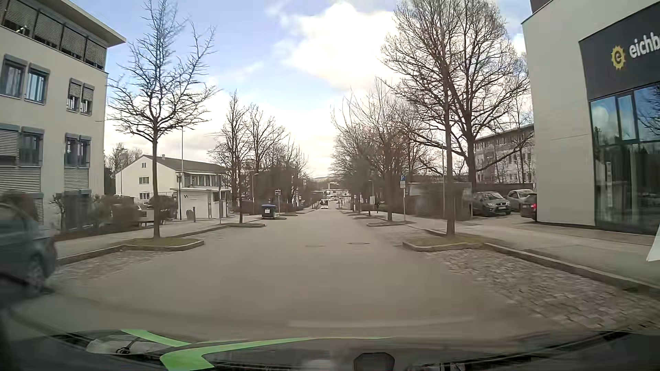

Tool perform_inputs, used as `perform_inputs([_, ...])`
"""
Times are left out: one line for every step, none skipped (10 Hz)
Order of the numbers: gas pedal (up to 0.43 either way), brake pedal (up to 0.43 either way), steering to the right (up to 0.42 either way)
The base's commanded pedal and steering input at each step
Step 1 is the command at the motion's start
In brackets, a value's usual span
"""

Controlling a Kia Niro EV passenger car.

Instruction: Follow the waypoints while adhering to traffic rules and regulations

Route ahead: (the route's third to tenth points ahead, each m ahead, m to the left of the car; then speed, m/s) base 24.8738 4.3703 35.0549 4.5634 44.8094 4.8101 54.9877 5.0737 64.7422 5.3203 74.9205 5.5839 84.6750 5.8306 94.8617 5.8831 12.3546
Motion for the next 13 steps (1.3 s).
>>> perform_inputs([0.008, 0.0, -0.002])
perform_inputs([0.008, 0.0, -0.004])
perform_inputs([0.008, 0.0, -0.005])
perform_inputs([0.008, 0.0, -0.005])
perform_inputs([0.008, 0.0, -0.006])
perform_inputs([0.008, 0.0, -0.007])
perform_inputs([0.008, 0.0, -0.008])
perform_inputs([0.008, 0.0, -0.009])
perform_inputs([0.008, 0.0, -0.009])
perform_inputs([0.008, 0.0, -0.009])
perform_inputs([0.008, 0.0, -0.008])
perform_inputs([0.008, 0.0, -0.008])
perform_inputs([0.008, 0.0, -0.008])
